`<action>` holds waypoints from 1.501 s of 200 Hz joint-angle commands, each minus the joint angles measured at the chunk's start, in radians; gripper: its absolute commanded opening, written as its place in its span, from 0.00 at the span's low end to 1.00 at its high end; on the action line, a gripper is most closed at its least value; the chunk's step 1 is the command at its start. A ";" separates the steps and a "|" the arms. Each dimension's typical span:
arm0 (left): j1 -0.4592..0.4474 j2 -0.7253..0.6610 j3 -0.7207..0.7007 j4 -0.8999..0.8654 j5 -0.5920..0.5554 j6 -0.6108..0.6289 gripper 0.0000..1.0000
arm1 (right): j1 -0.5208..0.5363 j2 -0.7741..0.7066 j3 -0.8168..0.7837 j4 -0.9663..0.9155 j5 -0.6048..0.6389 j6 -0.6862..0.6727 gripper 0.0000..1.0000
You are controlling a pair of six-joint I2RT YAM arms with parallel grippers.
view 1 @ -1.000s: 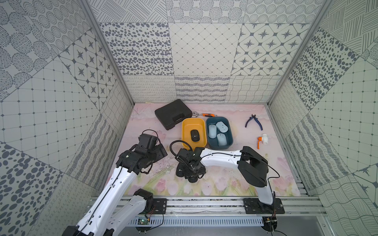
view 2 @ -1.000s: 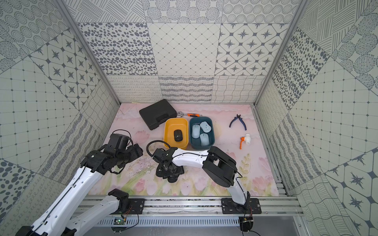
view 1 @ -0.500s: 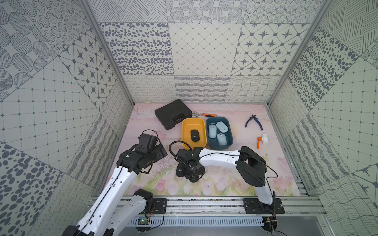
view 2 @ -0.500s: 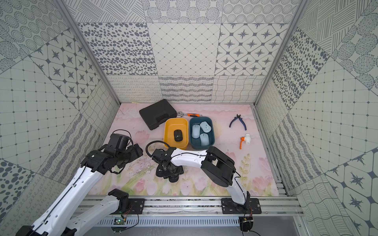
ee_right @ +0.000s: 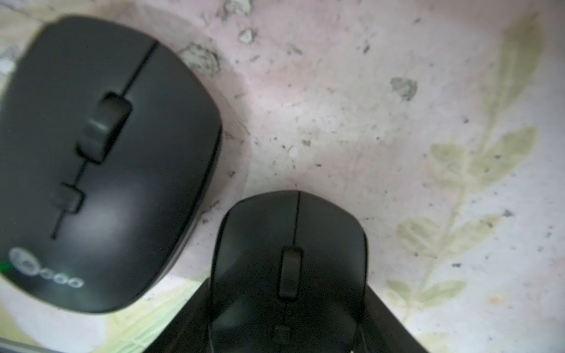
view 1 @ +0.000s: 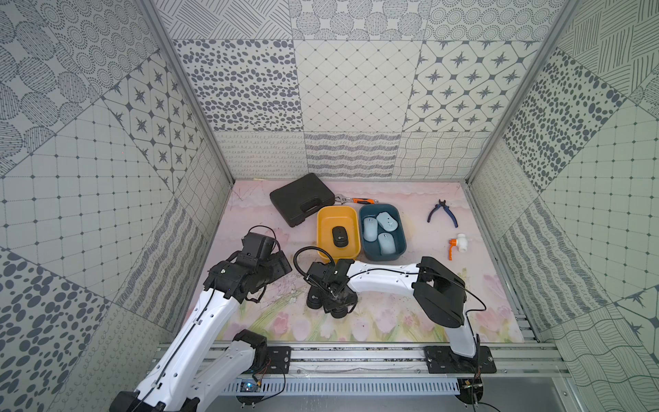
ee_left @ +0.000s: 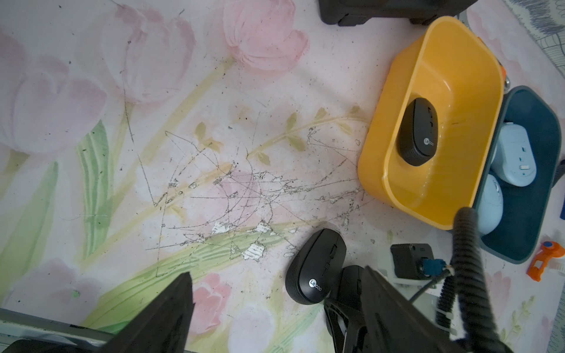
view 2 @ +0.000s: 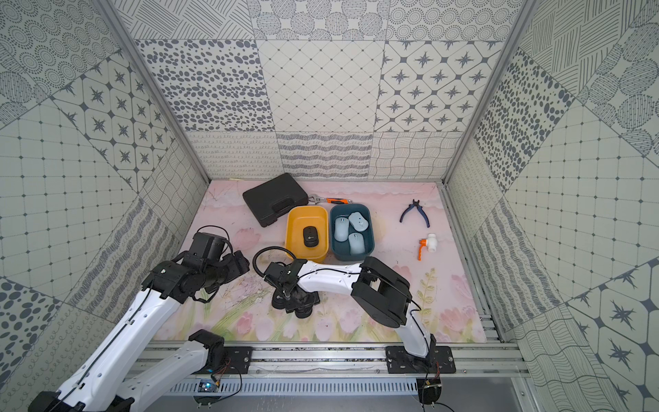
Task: Place the mice by color into the storage box
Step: Pick up the mouse from the center of the board.
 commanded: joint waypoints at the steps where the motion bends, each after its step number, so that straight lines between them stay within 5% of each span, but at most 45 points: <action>1: 0.005 0.008 0.010 -0.008 -0.015 0.013 0.89 | 0.002 -0.038 -0.015 -0.023 0.057 -0.008 0.66; 300: 0.008 -0.003 -0.013 0.004 -0.001 -0.011 0.89 | -0.082 -0.123 0.099 -0.122 0.104 -0.125 0.68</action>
